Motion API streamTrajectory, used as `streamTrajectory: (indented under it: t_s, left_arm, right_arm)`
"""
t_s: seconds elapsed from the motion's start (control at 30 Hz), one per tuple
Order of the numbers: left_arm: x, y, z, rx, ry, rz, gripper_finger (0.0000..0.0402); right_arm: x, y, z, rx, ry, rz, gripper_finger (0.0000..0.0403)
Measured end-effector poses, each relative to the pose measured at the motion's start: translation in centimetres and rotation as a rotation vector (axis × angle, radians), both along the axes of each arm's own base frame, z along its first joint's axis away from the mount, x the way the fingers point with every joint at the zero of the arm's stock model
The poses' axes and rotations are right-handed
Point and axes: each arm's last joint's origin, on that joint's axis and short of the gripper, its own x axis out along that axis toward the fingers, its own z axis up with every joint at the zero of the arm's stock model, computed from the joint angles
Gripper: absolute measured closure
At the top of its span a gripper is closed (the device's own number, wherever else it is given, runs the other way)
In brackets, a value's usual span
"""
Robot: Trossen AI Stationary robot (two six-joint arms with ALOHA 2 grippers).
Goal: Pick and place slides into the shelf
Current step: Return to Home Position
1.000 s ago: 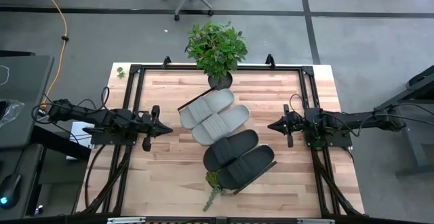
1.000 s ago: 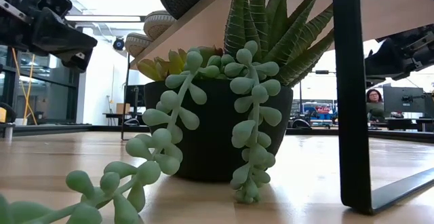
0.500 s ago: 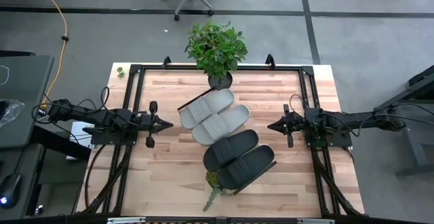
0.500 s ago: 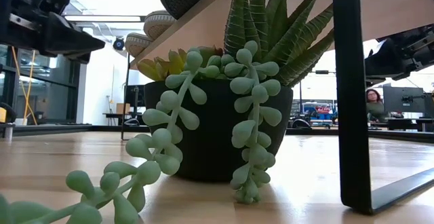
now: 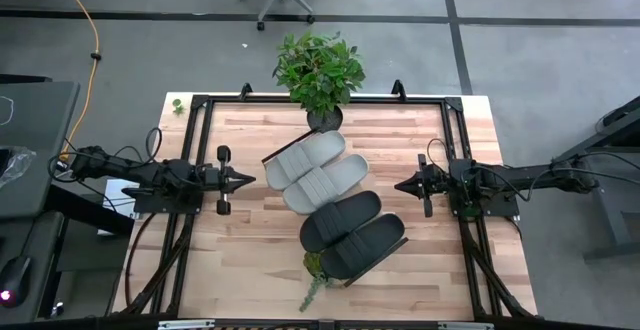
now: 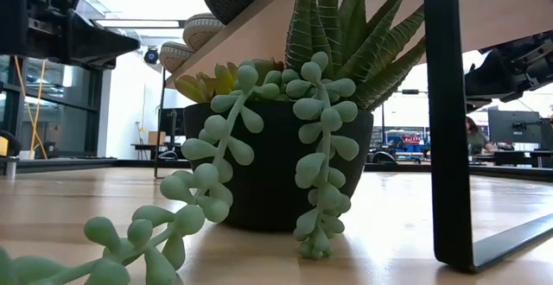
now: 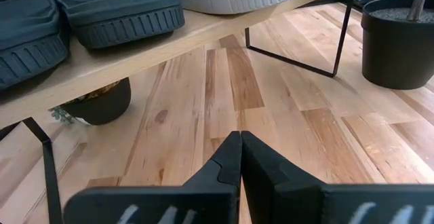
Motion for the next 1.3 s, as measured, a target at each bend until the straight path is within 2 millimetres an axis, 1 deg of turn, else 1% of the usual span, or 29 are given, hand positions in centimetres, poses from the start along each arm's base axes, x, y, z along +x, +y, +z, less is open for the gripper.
streamTrajectory:
  t_s: [0.17,0.23,0.4,0.53,0.7,1.3]
  left_arm:
    - [0.0,0.0,-0.2,-0.003,0.019,-0.010,0.0401]
    - [0.0,-0.1,-0.7,-0.014,0.068,-0.031,0.0401]
    - [0.2,-0.3,-0.9,-0.037,0.096,-0.084,0.0401]
    - [0.2,-0.3,-1.1,-0.037,0.113,-0.092,0.0401]
    - [0.3,-0.3,-1.1,-0.036,0.115,-0.092,0.0401]
    - [0.3,-0.3,-1.1,-0.035,0.115,-0.092,0.0401]
  right_arm:
    - [0.0,0.0,0.0,0.000,0.000,-0.001,0.0403]
    - [0.0,0.0,0.0,-0.001,0.000,-0.006,0.0403]
    - [0.0,0.0,0.0,-0.002,0.000,-0.010,0.0403]
    - [0.0,0.0,0.0,0.026,0.001,-0.019,0.0403]
    - [0.0,0.0,0.0,0.097,0.001,-0.038,0.0403]
    - [0.0,0.0,0.0,0.095,0.001,-0.038,0.0403]
